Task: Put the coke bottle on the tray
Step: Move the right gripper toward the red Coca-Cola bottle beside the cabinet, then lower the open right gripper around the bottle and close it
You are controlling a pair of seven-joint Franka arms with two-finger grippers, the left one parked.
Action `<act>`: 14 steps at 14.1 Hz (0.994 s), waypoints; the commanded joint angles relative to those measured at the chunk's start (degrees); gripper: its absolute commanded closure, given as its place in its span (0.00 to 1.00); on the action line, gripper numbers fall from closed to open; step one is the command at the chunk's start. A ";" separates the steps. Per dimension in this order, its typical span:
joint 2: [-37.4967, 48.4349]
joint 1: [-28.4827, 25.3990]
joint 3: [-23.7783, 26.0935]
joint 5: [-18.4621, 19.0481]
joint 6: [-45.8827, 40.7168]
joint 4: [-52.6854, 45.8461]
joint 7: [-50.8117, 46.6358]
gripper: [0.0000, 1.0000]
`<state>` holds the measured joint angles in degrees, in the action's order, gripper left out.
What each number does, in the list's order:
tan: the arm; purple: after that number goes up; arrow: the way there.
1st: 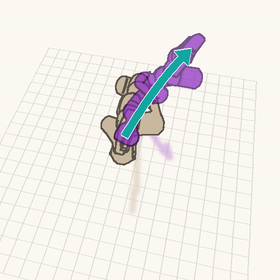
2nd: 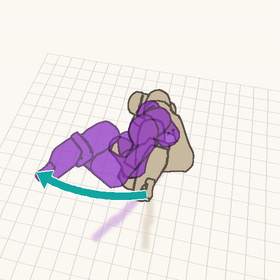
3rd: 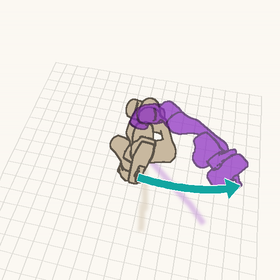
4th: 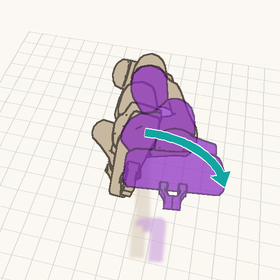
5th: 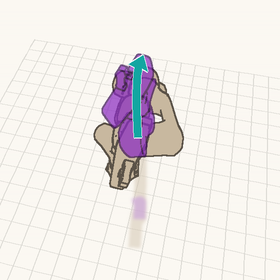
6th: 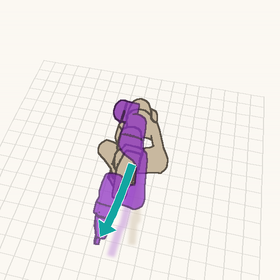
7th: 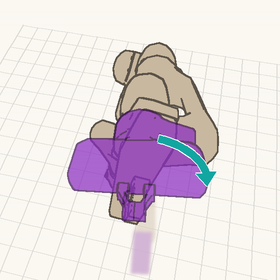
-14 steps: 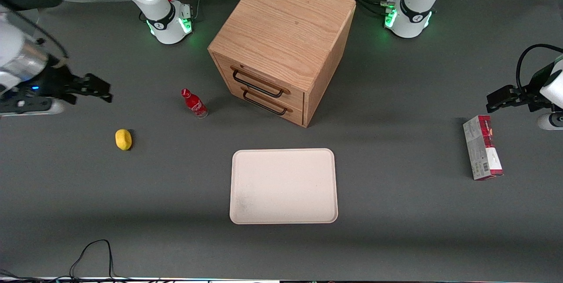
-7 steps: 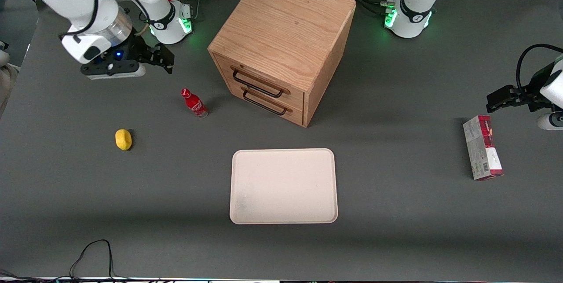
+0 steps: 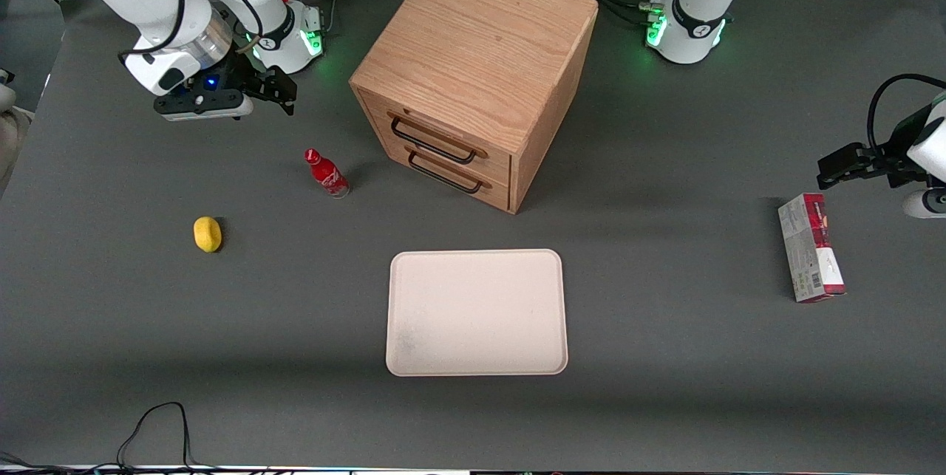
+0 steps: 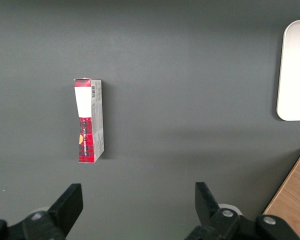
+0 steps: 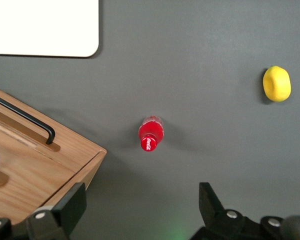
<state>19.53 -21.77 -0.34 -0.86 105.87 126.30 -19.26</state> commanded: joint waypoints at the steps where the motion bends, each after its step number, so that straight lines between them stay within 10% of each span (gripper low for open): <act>1: -0.80 -1.07 -0.19 0.25 1.80 1.49 1.33 0.00; 14: -11.35 -1.25 -0.27 0.42 24.91 16.78 0.63 0.00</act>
<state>9.11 -22.35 -0.26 -0.83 128.63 141.75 -19.13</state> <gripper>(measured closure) 0.000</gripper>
